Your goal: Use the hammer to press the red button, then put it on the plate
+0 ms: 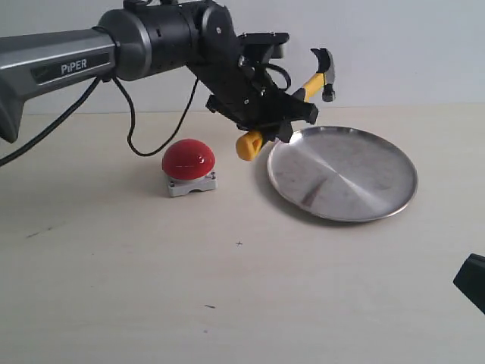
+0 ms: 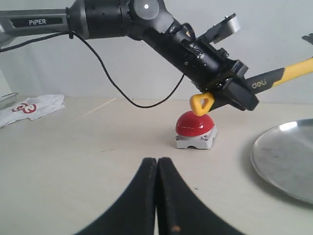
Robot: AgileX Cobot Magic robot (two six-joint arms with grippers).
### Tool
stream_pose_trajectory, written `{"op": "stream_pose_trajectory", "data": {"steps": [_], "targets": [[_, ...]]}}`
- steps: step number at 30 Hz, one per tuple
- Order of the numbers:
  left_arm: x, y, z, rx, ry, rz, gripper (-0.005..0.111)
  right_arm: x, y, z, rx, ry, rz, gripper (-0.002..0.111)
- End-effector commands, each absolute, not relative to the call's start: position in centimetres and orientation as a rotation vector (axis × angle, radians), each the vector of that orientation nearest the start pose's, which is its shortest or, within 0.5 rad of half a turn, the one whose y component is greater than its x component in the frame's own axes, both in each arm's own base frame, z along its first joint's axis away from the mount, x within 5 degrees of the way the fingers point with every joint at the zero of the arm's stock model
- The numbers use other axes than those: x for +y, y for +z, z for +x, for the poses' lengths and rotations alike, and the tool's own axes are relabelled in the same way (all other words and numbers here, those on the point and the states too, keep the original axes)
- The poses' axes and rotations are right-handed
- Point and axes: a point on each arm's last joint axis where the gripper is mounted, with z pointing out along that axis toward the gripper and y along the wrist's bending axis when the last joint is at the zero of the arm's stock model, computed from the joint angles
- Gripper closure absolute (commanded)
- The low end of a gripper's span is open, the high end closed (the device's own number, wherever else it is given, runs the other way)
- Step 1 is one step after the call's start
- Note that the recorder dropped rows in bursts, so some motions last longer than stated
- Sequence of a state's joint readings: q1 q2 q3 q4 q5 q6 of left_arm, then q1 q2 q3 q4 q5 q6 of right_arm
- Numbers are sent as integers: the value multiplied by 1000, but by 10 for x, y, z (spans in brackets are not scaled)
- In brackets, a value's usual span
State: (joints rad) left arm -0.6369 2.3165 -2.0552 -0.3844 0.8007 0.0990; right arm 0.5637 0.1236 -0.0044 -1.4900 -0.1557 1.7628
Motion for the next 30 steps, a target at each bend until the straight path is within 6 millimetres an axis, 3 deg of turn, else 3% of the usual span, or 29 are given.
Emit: {"op": "stream_pose_trajectory", "data": {"steps": [1,3,7,11,15,30], "targets": [[-341,226,421,2309,-1128,459,107,47,207,47,1600,769,-370,108],[-346,211,430,2292,-1202,314,107,47,207,47,1600,769,-370,108],[-362,159,437,2312,-1326,16,107,47,207,47,1600,769,-370,108],[-375,138,436,2264,-1362,-111,107,47,207,47,1600,769,-370,108],[-389,132,430,2205,-1388,-150,107,47,207,47,1600,769,-370,108],[-405,125,417,2195,-1284,-159,107,47,207,47,1600,767,-372,108]]}}
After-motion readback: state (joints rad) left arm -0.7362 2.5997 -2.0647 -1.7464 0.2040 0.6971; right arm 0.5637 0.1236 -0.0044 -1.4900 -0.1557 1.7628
